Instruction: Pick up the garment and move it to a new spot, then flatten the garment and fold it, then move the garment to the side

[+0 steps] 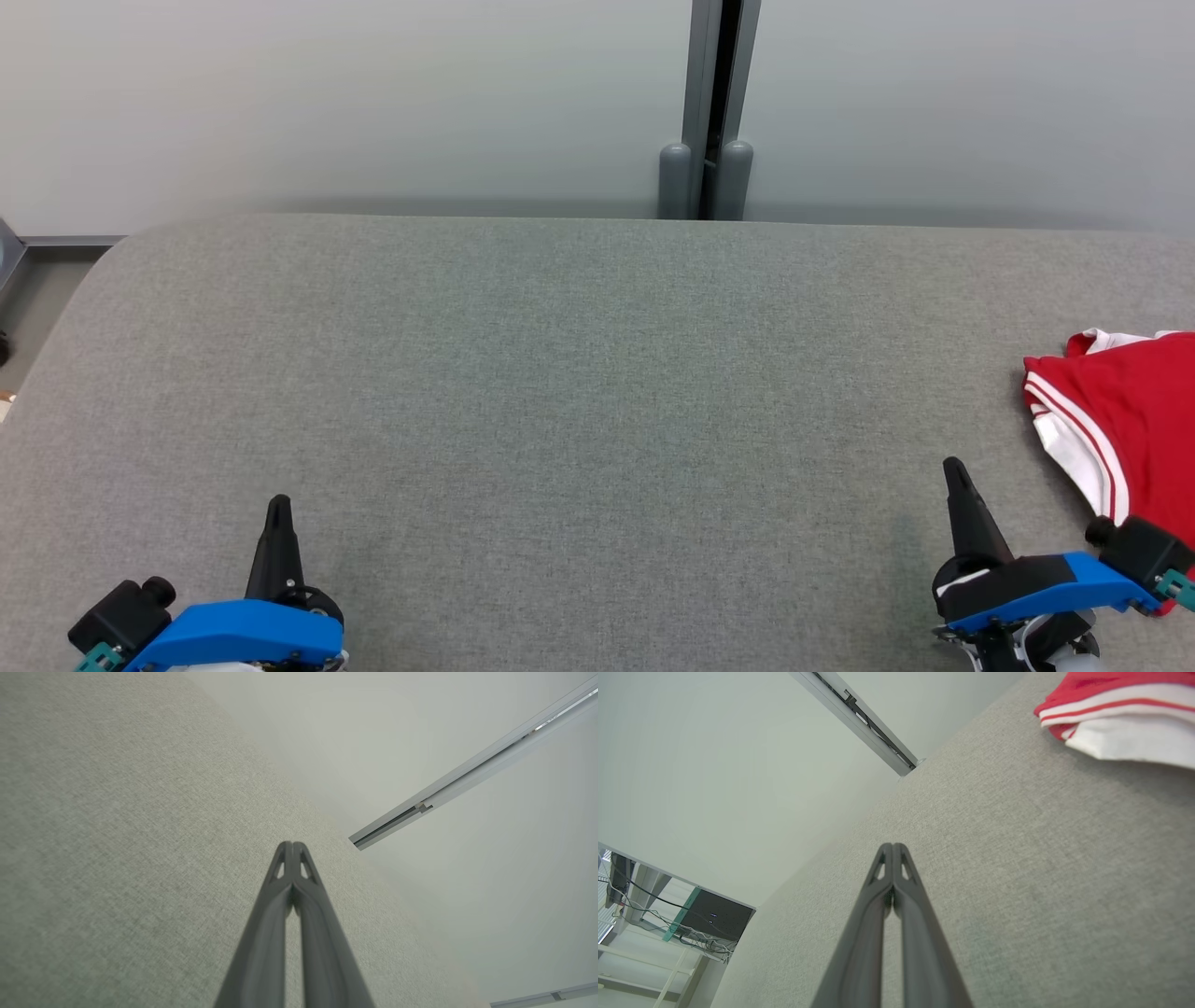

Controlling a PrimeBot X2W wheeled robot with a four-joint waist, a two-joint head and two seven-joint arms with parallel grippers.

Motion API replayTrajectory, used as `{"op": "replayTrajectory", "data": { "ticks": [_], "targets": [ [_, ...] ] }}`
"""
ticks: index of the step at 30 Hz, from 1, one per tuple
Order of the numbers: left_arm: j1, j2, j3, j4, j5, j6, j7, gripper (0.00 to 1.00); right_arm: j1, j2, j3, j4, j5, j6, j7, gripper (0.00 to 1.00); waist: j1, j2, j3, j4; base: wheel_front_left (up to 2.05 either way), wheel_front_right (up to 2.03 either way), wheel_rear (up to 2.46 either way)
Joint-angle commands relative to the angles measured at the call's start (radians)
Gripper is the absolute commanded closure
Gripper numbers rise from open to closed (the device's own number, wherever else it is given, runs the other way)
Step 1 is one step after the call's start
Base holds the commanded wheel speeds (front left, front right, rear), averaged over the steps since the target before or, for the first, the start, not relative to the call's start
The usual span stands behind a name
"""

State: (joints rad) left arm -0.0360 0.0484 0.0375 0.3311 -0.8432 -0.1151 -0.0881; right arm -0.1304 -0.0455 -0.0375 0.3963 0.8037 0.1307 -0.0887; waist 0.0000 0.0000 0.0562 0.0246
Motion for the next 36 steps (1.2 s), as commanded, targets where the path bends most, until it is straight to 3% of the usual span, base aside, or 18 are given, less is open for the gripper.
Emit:
{"op": "replayTrajectory", "data": {
  "ticks": [1,36],
  "targets": [
    [-0.025,0.002,0.008,-0.017,-0.030,-0.005,0.007,1.00,0.003,-0.004,-0.005,-0.022,0.034,0.000,0.008,1.00,0.0000,0.0000,-0.001,0.000,0.00,0.00,0.00],
    [-0.054,0.002,0.043,-0.054,-0.406,-0.013,0.107,1.00,0.014,-0.005,-0.043,-0.090,0.428,0.000,0.108,1.00,0.0000,0.0000,-0.023,-0.010,0.00,0.00,0.00]
  ]
}}
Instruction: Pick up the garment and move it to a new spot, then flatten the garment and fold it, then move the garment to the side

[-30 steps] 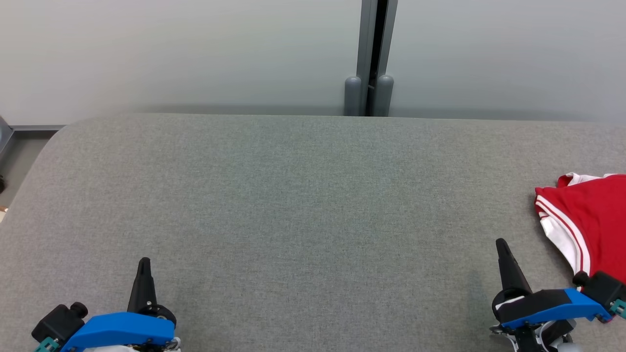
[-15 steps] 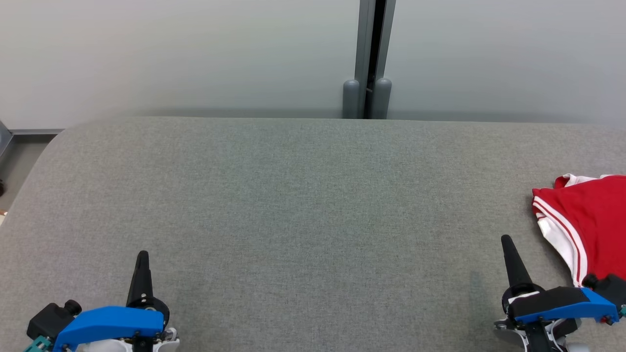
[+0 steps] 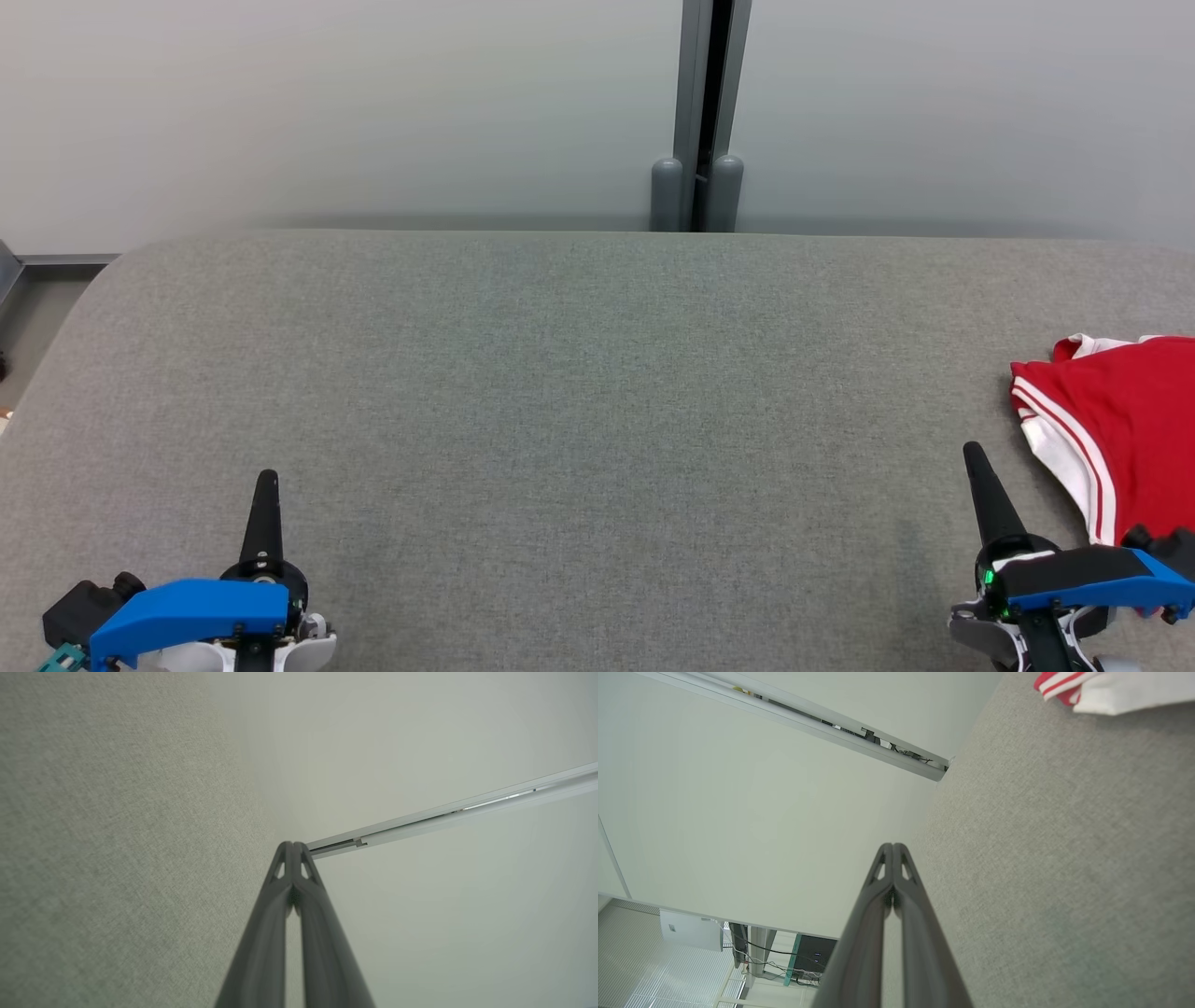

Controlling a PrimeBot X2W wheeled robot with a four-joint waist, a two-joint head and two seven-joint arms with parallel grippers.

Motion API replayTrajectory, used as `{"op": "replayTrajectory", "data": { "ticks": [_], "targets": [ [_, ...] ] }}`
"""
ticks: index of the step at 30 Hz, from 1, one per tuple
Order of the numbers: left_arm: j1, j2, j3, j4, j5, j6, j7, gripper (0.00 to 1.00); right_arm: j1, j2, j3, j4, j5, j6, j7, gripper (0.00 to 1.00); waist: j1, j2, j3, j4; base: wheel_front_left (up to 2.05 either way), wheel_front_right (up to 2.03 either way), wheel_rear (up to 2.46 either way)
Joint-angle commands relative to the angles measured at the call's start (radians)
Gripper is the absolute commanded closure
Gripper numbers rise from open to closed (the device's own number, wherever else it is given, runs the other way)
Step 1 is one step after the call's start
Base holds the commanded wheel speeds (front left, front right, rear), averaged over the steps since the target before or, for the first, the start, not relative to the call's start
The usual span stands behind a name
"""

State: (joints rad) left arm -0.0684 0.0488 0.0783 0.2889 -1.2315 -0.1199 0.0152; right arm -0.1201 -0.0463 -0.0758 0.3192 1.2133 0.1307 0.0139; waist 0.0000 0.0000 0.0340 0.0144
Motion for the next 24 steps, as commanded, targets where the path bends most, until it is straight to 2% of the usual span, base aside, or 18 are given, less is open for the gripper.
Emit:
{"op": "replayTrajectory", "data": {
  "ticks": [1,24],
  "targets": [
    [-0.022,0.002,0.003,-0.013,-0.027,-0.008,0.006,1.00,0.004,-0.005,-0.005,-0.015,0.028,0.000,0.008,1.00,0.0000,0.0000,-0.001,-0.001,0.00,0.00,0.00],
    [-0.035,0.002,0.023,-0.030,-0.208,-0.011,0.055,1.00,0.011,-0.006,-0.023,-0.047,0.219,0.000,0.057,1.00,0.0000,0.0000,-0.015,-0.007,0.00,0.00,0.00]
  ]
}}
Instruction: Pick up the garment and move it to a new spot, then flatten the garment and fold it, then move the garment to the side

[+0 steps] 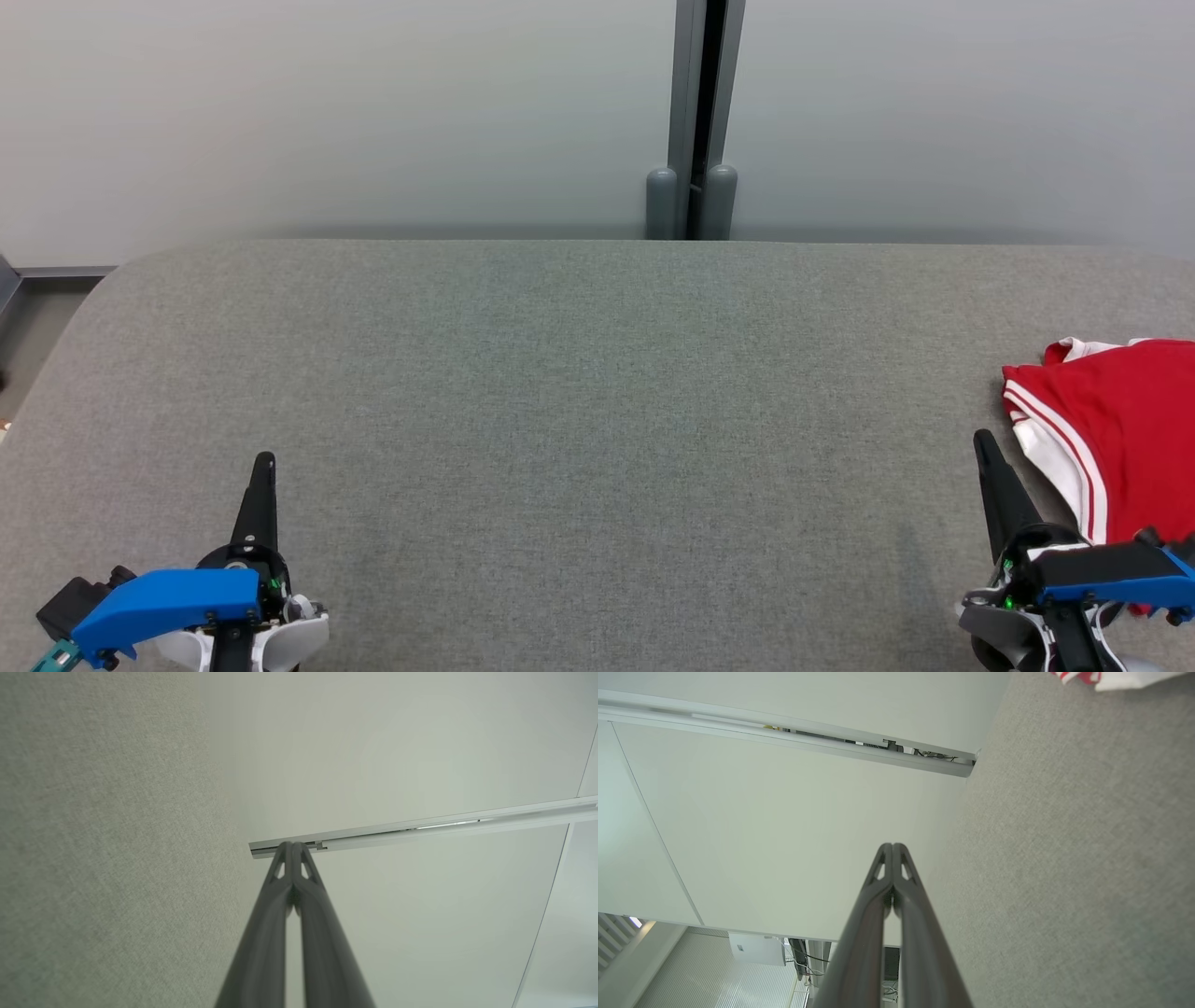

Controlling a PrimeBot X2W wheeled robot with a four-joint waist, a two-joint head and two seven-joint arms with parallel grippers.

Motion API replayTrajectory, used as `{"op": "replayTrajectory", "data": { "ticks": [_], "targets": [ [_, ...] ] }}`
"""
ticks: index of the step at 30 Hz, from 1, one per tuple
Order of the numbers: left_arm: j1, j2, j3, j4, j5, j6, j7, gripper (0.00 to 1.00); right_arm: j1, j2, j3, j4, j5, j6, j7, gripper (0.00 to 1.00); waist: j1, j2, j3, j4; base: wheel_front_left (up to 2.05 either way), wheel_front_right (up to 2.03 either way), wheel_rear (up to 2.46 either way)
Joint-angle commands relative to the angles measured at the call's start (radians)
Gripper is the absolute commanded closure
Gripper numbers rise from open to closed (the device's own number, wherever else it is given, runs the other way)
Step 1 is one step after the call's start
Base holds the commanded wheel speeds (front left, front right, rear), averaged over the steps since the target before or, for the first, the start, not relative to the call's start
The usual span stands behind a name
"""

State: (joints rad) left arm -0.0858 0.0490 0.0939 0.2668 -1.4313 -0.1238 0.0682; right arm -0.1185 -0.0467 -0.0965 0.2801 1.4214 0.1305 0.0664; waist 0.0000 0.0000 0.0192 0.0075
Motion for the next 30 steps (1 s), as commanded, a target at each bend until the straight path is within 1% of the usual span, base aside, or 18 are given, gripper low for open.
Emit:
{"op": "replayTrajectory", "data": {
  "ticks": [1,26,30],
  "targets": [
    [-0.019,0.002,0.008,-0.009,-0.016,-0.007,0.004,1.00,0.010,-0.005,-0.003,-0.009,0.019,0.000,0.007,1.00,0.0000,0.0000,-0.001,0.000,0.00,0.00,0.00],
    [-0.029,0.002,0.022,-0.025,-0.187,-0.011,0.050,1.00,0.017,-0.006,-0.020,-0.039,0.198,0.000,0.052,1.00,0.0000,0.0000,-0.016,-0.008,0.00,0.00,0.00],
    [-0.028,0.002,0.022,-0.024,-0.183,-0.009,0.050,1.00,0.016,-0.006,-0.020,-0.039,0.193,0.000,0.051,1.00,0.0000,0.0000,-0.016,-0.008,0.00,0.00,0.00]
  ]
}}
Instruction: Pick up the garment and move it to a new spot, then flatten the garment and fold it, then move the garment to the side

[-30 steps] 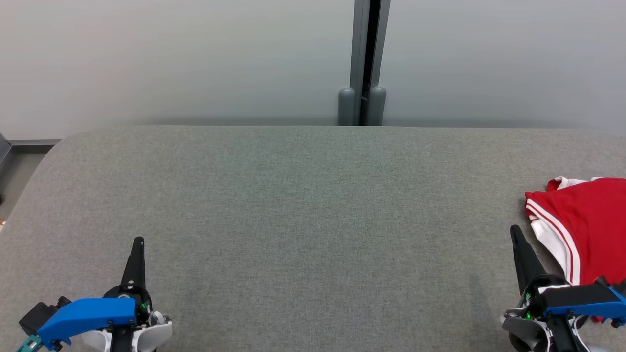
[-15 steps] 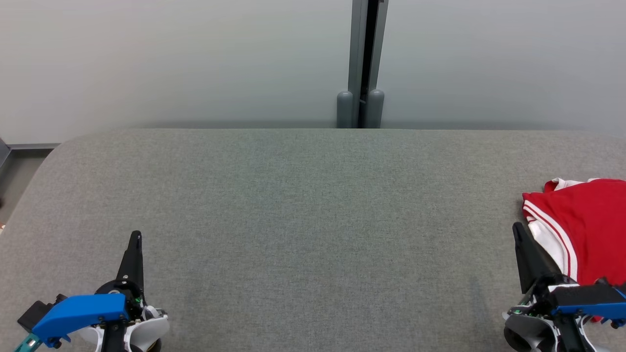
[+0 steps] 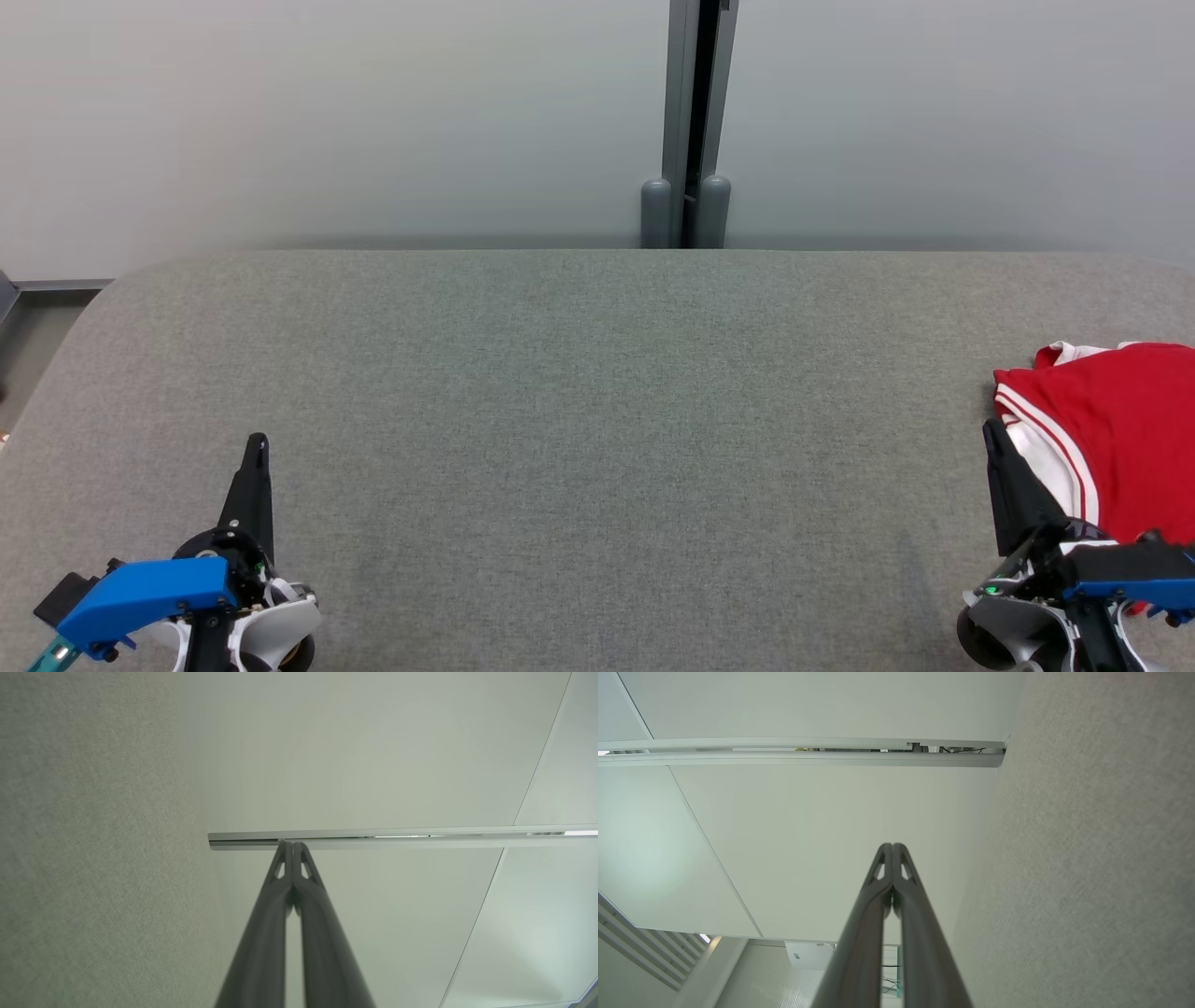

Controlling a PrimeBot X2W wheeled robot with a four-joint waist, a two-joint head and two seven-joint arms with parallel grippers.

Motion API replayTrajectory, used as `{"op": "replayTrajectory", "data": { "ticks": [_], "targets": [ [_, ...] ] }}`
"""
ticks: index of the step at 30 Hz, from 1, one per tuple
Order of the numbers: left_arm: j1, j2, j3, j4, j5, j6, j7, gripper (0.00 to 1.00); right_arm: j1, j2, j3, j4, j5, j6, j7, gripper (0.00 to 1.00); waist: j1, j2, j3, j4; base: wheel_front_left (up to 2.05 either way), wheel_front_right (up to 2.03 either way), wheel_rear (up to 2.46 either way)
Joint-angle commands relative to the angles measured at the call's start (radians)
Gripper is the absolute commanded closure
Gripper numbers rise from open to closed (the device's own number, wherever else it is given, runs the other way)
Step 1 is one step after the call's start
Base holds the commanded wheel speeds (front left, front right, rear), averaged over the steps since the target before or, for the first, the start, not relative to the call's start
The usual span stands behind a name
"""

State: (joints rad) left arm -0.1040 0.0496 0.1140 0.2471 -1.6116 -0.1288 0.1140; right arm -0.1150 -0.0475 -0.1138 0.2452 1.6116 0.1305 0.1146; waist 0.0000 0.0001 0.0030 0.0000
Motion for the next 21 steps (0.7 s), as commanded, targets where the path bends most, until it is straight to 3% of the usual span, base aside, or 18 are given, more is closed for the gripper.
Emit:
{"op": "replayTrajectory", "data": {
  "ticks": [1,21],
  "targets": [
    [-0.010,0.001,0.002,-0.005,-0.003,-0.004,0.004,1.00,0.013,-0.005,-0.002,-0.004,0.003,0.000,0.003,1.00,0.0000,-0.0001,0.000,0.000,0.00,0.00,0.00],
    [-0.010,0.001,0.002,-0.005,-0.003,-0.004,0.004,1.00,0.013,-0.005,-0.002,-0.004,0.003,0.000,0.003,1.00,0.0000,-0.0001,0.000,0.000,0.00,0.00,0.00]
  ]
}}
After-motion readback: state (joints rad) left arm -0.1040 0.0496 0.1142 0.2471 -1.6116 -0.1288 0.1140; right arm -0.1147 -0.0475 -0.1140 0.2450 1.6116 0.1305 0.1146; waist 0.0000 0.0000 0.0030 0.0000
